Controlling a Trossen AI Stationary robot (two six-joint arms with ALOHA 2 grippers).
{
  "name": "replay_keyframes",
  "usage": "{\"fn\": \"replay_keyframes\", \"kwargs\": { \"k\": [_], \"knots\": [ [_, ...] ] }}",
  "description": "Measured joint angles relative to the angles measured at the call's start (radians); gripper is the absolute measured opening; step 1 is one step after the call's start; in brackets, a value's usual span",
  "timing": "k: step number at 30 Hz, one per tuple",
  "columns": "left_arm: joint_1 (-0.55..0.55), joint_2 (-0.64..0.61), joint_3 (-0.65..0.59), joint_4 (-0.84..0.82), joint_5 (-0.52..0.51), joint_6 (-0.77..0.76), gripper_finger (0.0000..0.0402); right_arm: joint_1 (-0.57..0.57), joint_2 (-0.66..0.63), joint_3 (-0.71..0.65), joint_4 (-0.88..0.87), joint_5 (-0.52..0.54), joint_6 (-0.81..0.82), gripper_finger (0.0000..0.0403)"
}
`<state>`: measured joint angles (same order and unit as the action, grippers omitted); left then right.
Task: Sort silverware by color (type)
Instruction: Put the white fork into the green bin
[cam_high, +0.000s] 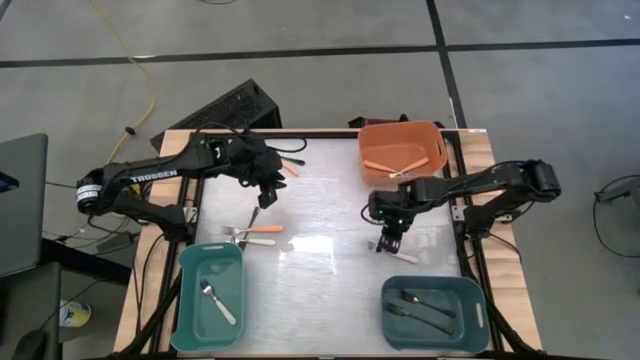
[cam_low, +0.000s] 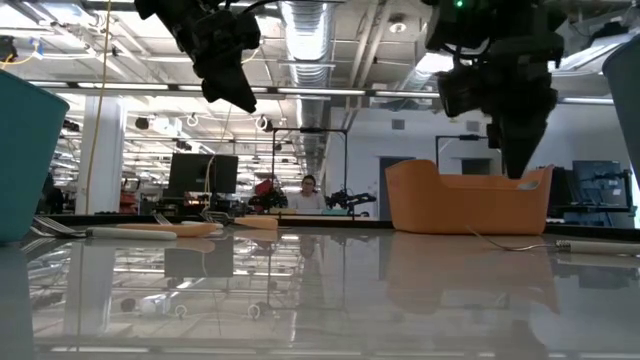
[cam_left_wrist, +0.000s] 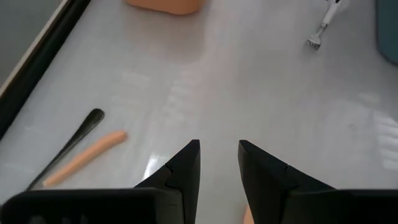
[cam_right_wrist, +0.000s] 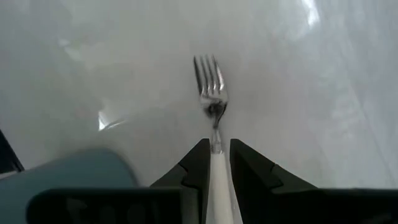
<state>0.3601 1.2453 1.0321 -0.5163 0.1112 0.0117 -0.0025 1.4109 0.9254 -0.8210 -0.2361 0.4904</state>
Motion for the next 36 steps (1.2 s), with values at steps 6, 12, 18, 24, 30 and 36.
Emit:
{"fn": "replay_keyframes", "kwargs": {
  "k": [6, 12, 18, 24, 30, 36],
  "knots": [
    [0.000, 0.000, 0.000, -0.003, 0.001, 0.048, 0.0093, 0.052, 0.073, 0.000, 0.023, 0.036, 0.097, 0.0094],
    [0.000, 0.000, 0.000, -0.009, 0.008, 0.075, 0.0093, 0.118, 0.149, 0.000, 0.011, 0.051, 0.139, 0.0143],
    [0.000, 0.000, 0.000, -0.008, 0.008, 0.074, 0.0093, 0.155, 0.223, 0.000, 0.012, 0.118, 0.136, 0.0184],
    [0.000, 0.000, 0.000, -0.009, 0.009, 0.021, 0.0093, 0.194, 0.301, 0.005, 0.044, 0.151, 0.082, 0.0182],
    [0.000, -0.001, 0.000, -0.034, 0.016, -0.070, 0.0093, 0.213, 0.349, 0.010, 0.034, 0.197, 0.096, 0.0124],
    [0.000, -0.004, 0.000, -0.108, 0.025, -0.005, 0.0093, 0.171, 0.310, 0.000, 0.059, 0.220, 0.060, 0.0021]
  ]
}}
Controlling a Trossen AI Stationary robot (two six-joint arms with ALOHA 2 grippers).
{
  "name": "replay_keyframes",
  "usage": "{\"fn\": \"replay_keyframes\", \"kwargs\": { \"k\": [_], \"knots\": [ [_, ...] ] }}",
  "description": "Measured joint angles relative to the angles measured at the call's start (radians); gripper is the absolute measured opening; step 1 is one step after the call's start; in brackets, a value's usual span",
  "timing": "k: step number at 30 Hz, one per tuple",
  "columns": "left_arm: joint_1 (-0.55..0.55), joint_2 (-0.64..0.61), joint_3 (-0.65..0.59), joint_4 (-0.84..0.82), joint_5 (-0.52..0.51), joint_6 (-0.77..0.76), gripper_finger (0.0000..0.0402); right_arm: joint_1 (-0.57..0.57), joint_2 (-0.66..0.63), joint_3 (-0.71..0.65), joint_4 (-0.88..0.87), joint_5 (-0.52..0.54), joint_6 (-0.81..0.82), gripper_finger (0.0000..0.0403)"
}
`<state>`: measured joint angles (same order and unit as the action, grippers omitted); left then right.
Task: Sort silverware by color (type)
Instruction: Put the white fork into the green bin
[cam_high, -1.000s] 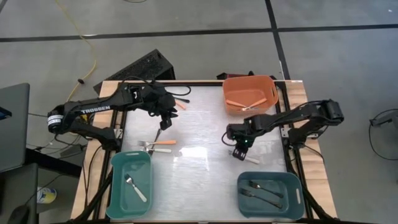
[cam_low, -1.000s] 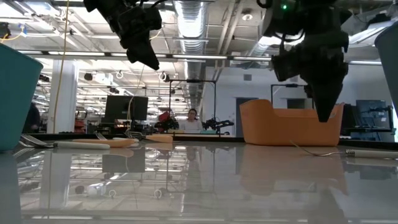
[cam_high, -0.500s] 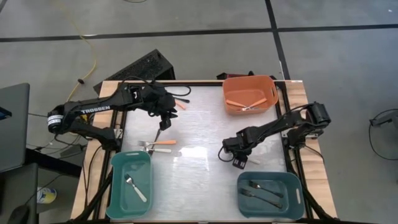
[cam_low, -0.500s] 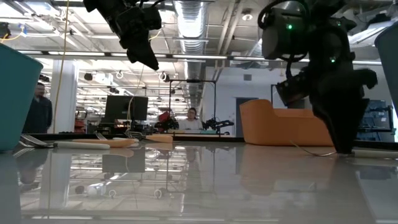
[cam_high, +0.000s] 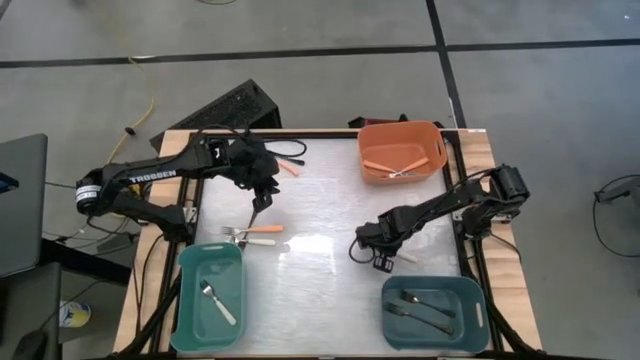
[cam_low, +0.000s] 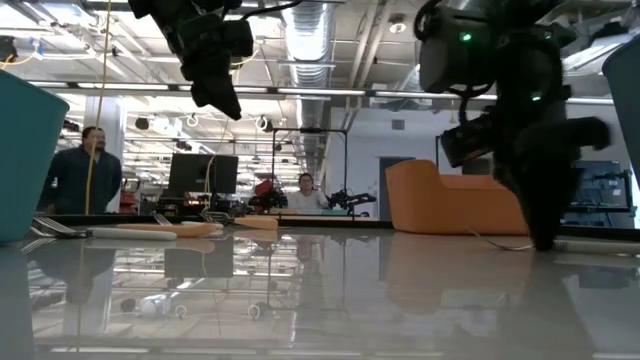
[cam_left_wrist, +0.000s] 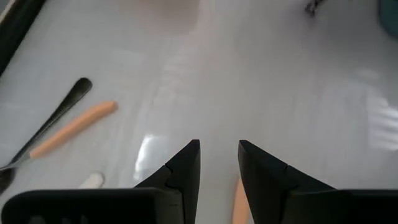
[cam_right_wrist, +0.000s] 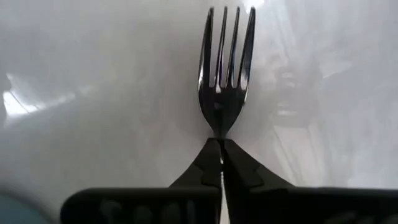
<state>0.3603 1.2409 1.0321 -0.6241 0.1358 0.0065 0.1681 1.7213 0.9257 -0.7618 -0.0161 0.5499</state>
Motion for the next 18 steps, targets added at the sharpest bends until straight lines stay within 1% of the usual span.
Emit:
{"fn": "replay_keyframes", "kwargs": {
  "k": [1, 3, 7, 9, 12, 15, 18],
  "knots": [
    [0.000, 0.000, 0.000, -0.006, 0.010, 0.011, 0.0093, -0.017, -0.017, 0.000, 0.000, 0.002, 0.003, 0.0017],
    [0.001, 0.000, 0.000, -0.011, 0.064, 0.040, 0.0093, -0.051, -0.059, -0.007, -0.002, 0.013, 0.031, 0.0017],
    [0.000, -0.009, 0.000, 0.002, 0.242, 0.137, 0.0093, -0.120, -0.180, -0.004, 0.027, 0.040, 0.112, 0.0017],
    [0.000, -0.008, 0.000, 0.021, 0.317, 0.165, 0.0093, -0.146, -0.243, -0.003, 0.069, 0.043, 0.148, 0.0017],
    [0.000, -0.008, -0.009, 0.097, 0.398, 0.195, 0.0093, -0.166, -0.320, -0.003, 0.184, 0.097, 0.187, 0.0017],
    [0.000, -0.007, -0.048, 0.243, 0.459, 0.154, 0.0093, -0.186, -0.385, -0.003, 0.350, 0.173, 0.190, 0.0017],
    [0.000, -0.007, -0.077, 0.416, 0.465, 0.009, 0.0093, -0.193, -0.412, -0.002, 0.561, 0.224, 0.146, 0.0017]
  ]
}}
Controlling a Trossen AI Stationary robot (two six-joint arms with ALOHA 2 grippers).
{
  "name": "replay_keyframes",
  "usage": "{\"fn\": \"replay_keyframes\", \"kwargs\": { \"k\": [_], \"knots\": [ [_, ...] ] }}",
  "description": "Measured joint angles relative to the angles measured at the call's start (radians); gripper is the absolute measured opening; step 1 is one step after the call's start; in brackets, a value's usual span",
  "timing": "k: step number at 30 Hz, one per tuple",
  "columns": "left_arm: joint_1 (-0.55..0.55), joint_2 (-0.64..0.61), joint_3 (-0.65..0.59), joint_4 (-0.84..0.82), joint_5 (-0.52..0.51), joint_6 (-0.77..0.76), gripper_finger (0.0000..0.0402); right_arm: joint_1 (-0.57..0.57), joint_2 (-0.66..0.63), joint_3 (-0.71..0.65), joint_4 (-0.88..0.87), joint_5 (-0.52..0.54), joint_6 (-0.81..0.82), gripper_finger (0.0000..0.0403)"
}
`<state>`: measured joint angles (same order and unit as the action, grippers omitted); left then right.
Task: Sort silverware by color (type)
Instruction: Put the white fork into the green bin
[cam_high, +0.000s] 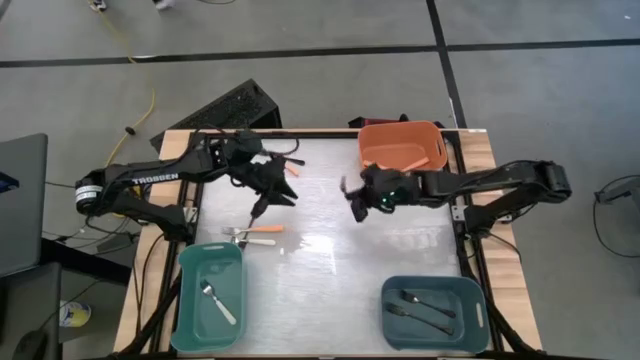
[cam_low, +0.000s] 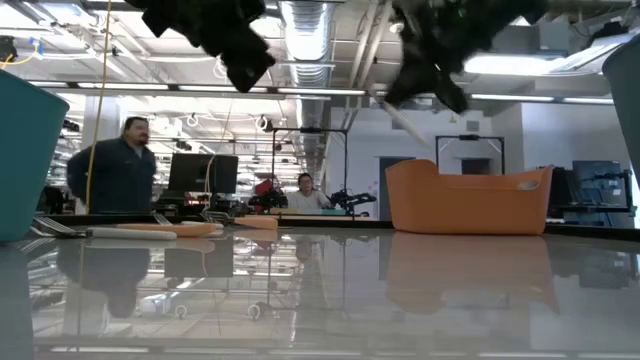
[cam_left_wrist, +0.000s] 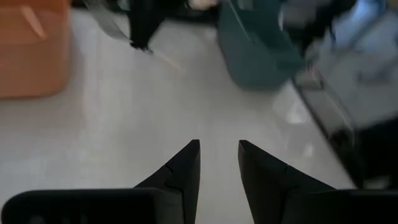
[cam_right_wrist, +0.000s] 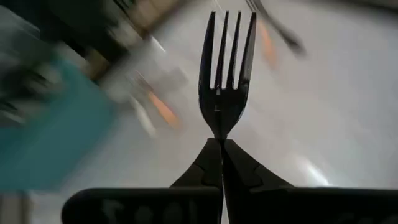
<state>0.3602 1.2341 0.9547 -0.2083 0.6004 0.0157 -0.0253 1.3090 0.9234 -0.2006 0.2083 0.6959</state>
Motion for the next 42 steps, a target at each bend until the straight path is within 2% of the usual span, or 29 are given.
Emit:
{"fn": "replay_keyframes", "kwargs": {
  "k": [5, 9, 12, 17, 22, 25, 34, 42],
  "knots": [
    [-0.033, 0.013, -0.013, 0.175, -0.010, -0.180, 0.0093, 0.005, 0.014, 0.002, 0.386, -0.018, -0.148, 0.0017],
    [-0.089, 0.011, -0.012, 0.275, -0.098, -0.276, 0.0093, 0.009, 0.054, 0.002, 0.583, -0.095, -0.230, 0.0017],
    [-0.144, 0.011, -0.012, 0.325, -0.181, -0.323, 0.0093, 0.010, 0.076, 0.002, 0.660, -0.105, -0.280, 0.0017],
    [-0.237, 0.011, -0.012, 0.334, -0.413, -0.394, 0.0093, 0.009, 0.090, 0.002, 0.752, -0.162, -0.326, 0.0017],
    [-0.311, 0.011, -0.012, 0.332, -0.608, -0.427, 0.0093, 0.003, 0.089, 0.002, 0.768, -0.228, -0.339, 0.0017],
    [-0.340, 0.011, -0.012, 0.342, -0.686, -0.446, 0.0093, -0.004, 0.088, 0.002, 0.777, -0.255, -0.339, 0.0017],
    [-0.363, 0.011, -0.012, 0.362, -0.682, -0.419, 0.0093, -0.004, 0.088, 0.002, 0.773, -0.237, -0.338, 0.0017],
    [-0.364, 0.011, -0.012, 0.390, -0.562, -0.335, 0.0093, 0.007, 0.088, 0.002, 0.794, -0.107, -0.312, 0.0017]
  ]
}}
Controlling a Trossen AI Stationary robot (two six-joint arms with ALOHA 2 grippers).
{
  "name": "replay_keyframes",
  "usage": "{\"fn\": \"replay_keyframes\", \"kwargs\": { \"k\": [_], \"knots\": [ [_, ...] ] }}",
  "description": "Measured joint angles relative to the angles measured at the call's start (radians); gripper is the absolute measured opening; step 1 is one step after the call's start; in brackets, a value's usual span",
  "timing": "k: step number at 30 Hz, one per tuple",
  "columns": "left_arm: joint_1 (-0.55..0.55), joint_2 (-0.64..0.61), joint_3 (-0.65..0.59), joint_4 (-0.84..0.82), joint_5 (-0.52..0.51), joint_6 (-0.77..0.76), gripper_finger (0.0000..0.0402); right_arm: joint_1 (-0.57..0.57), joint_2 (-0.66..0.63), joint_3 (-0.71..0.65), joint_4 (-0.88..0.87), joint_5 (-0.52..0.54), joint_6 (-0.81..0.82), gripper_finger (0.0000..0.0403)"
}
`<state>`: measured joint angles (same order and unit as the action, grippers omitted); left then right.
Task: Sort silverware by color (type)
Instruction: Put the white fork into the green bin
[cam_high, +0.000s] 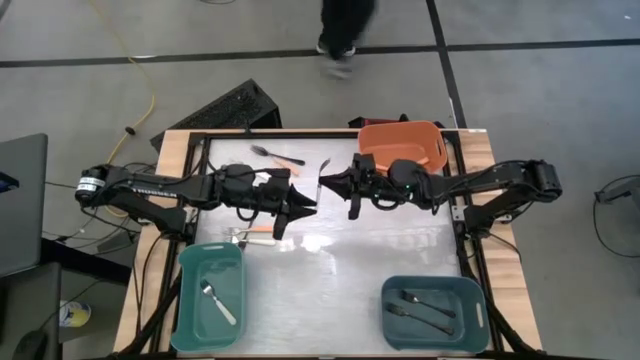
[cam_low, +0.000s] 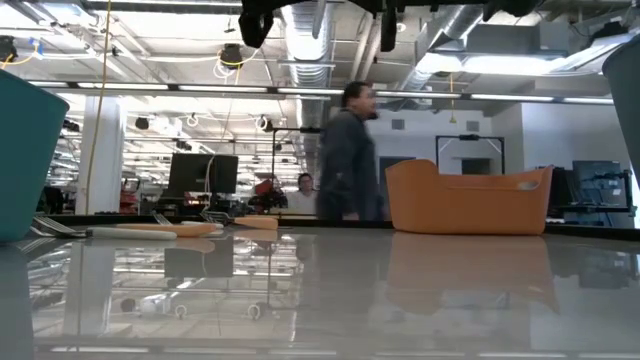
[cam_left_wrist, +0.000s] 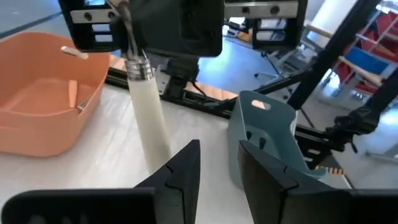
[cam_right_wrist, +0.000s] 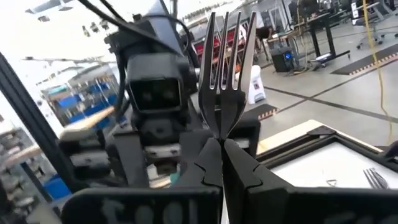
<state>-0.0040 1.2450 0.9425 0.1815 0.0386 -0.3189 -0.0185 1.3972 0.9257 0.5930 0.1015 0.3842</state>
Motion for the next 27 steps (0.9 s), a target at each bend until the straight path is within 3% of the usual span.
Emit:
{"fn": "replay_keyframes", "kwargs": {
  "k": [9, 19, 27],
  "knots": [
    [0.000, 0.000, 0.001, -0.006, -0.071, 0.027, 0.0093, 0.039, 0.000, 0.000, 0.038, 0.091, 0.057, 0.0017],
    [0.001, -0.002, 0.001, 0.004, 0.036, 0.079, 0.0093, 0.094, 0.000, 0.001, -0.039, 0.186, 0.064, 0.0017],
    [0.002, -0.002, 0.001, -0.008, -0.040, 0.071, 0.0093, 0.129, 0.000, 0.001, -0.043, 0.221, 0.059, 0.0017]
  ]
}}
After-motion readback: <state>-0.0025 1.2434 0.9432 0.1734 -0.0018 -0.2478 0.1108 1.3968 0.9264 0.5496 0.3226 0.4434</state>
